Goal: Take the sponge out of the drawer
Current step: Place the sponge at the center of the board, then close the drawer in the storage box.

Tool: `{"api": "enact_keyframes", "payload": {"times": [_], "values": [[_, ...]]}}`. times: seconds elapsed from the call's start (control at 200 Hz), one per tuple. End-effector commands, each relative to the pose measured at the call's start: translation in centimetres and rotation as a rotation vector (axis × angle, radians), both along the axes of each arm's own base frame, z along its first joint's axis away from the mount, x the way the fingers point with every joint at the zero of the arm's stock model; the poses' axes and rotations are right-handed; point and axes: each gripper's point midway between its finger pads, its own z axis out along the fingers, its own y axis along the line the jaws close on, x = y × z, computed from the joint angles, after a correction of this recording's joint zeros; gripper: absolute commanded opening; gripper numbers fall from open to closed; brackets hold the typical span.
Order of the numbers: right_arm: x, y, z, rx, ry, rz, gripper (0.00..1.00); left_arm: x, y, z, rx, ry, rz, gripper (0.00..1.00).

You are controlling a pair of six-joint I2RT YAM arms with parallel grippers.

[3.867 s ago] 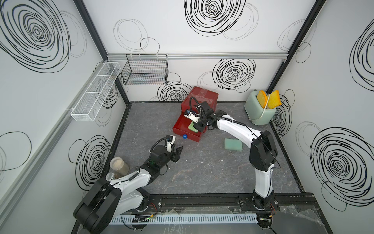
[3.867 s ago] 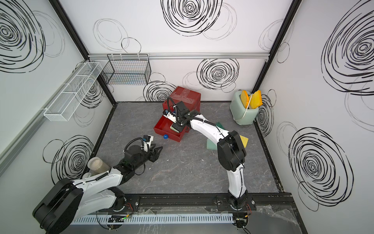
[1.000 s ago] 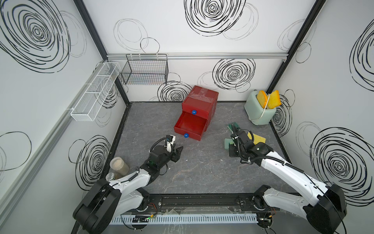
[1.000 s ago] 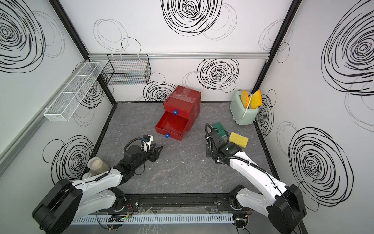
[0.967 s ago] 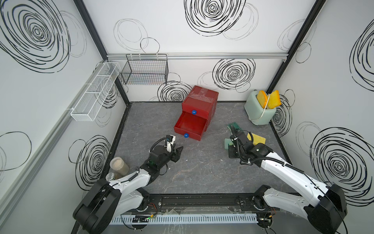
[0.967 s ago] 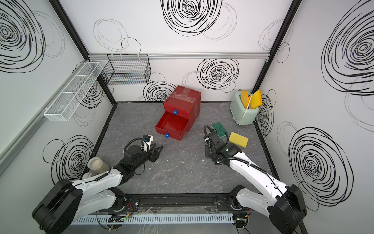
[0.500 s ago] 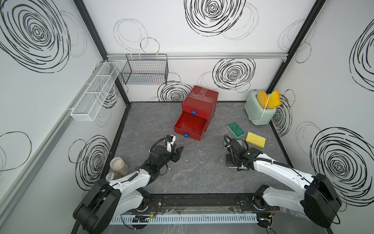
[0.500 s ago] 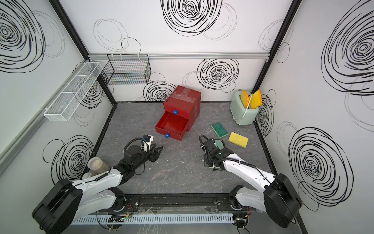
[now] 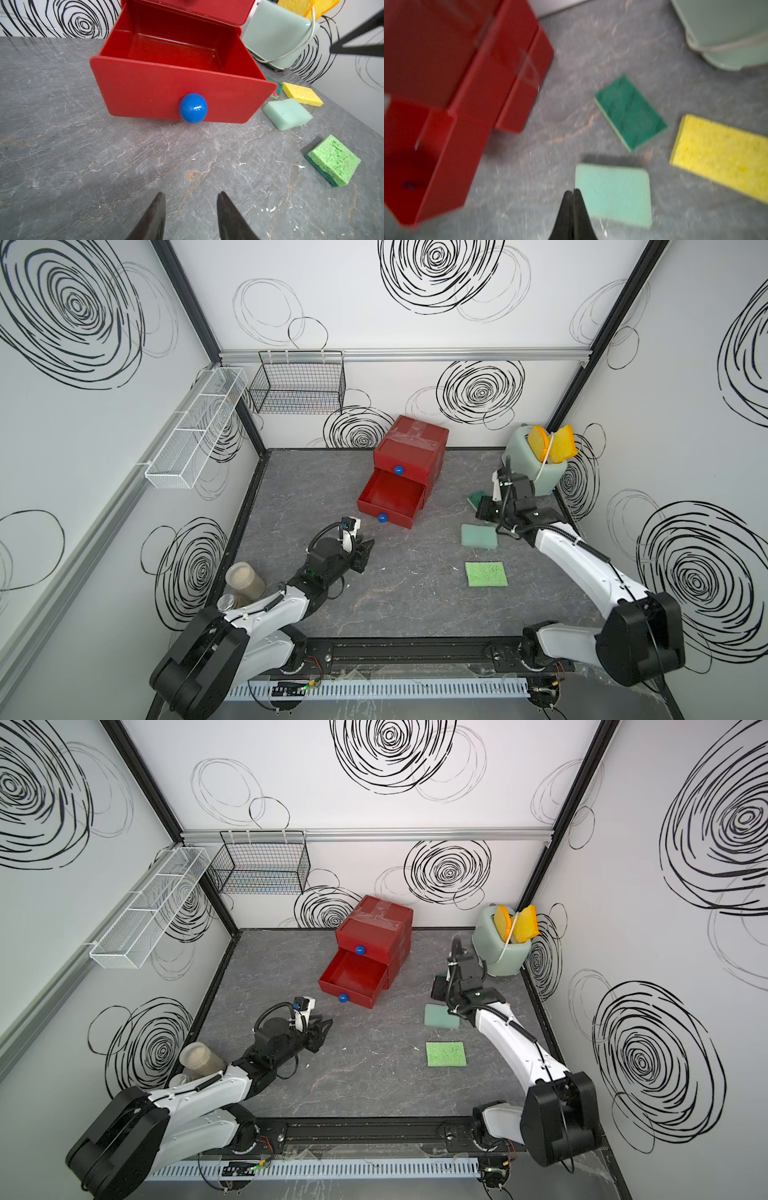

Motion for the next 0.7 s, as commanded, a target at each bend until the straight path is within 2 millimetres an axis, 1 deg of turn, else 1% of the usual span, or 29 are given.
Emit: {"api": "enact_keyframes", "payload": {"times": [0.0,0.06,0.11,0.18,0.255,0.335,0.39,0.4,0.41,0.5,0.525,0.54,0.665,0.695], "values": [[5.6,1.6,2.5,0.127,-0.124,0.130,0.00,1.1,-0.3,1.9,-0.022,-0.049,0.017,0.34],[8.4,2.1,2.5,0.159,-0.132,0.170,0.00,1.3,-0.5,2.0,-0.018,-0.046,0.019,0.28],[10.6,2.7,2.5,0.195,-0.145,0.203,0.00,1.4,-0.7,2.0,-0.016,-0.044,0.018,0.24],[13.4,3.2,1.6,0.250,-0.140,0.238,0.00,1.9,-0.9,2.2,-0.015,-0.042,0.017,0.18],[16.1,3.0,0.4,0.288,-0.128,0.246,0.00,2.4,-1.5,2.5,-0.016,-0.041,0.010,0.12],[18.6,2.3,-0.1,0.315,-0.135,0.233,0.00,2.8,-2.0,2.4,-0.016,-0.031,0.004,0.07],[20.1,2.2,0.0,0.341,-0.142,0.242,0.00,3.1,-2.3,2.3,-0.016,-0.025,-0.002,0.05],[20.3,2.1,-0.1,0.343,-0.143,0.240,0.00,3.2,-2.4,2.4,-0.016,-0.025,-0.003,0.01],[20.6,2.0,0.0,0.344,-0.147,0.238,0.00,3.2,-2.5,2.3,-0.015,-0.022,-0.005,0.00],[22.9,1.9,0.3,0.367,-0.175,0.249,0.00,3.8,-3.2,2.3,-0.012,-0.017,-0.016,0.00],[23.5,2.0,0.4,0.379,-0.181,0.255,0.00,3.8,-3.3,1.7,0.004,0.006,-0.021,0.00],[23.9,2.0,0.4,0.386,-0.184,0.258,0.00,3.9,-3.4,1.7,0.005,0.008,-0.022,0.00],[25.9,3.2,1.0,0.471,-0.217,0.314,0.00,4.4,-4.3,1.5,0.011,0.016,-0.037,0.00],[26.2,3.8,1.0,0.494,-0.221,0.338,0.00,4.6,-4.5,1.5,0.012,0.016,-0.039,0.00]]}}
